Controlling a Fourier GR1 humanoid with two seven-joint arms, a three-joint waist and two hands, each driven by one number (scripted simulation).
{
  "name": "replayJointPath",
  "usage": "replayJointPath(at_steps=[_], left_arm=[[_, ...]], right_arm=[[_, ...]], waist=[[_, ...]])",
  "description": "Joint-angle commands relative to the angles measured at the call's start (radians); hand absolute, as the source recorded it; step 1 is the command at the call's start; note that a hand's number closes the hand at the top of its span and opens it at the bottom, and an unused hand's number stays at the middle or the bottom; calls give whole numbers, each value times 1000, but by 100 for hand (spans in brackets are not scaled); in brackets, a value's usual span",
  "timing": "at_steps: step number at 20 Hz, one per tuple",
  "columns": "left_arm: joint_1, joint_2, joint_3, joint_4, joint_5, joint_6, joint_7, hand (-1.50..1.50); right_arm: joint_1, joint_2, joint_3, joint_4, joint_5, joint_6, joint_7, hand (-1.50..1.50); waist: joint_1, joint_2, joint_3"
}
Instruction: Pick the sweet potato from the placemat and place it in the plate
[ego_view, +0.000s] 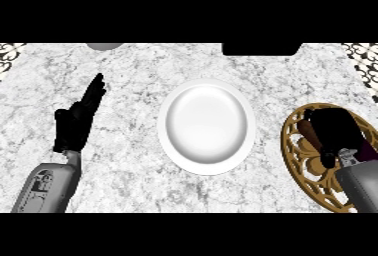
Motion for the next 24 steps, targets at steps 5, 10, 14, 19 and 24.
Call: replayJointPath(at_steps=[5,10,14,19,24], left_arm=[[17,-4,16,-32,-16,-6,27,0],[63,-6,18,-70,-11,1,30,0],[36,8,46,-13,3,-30,-5,0],[58,-10,30,-28,-17,-8,-1,0],[-11,10,41,-13,-12,-36,28,0]], right_arm=[[124,25,-112,-13,-60,-93,-68,150],[245,68,-278,-56,-299,-47,-118,150],[367,76,-330,-244,-346,-121,-159,150],[345,104,-381,-431,-385,-259,-234,150],[230,87,-415,-550,-509,-168,-248,150]], waist=[[-14,-2,1],[-29,-7,2],[-25,-3,1],[-28,-7,1],[-12,-1,1]])
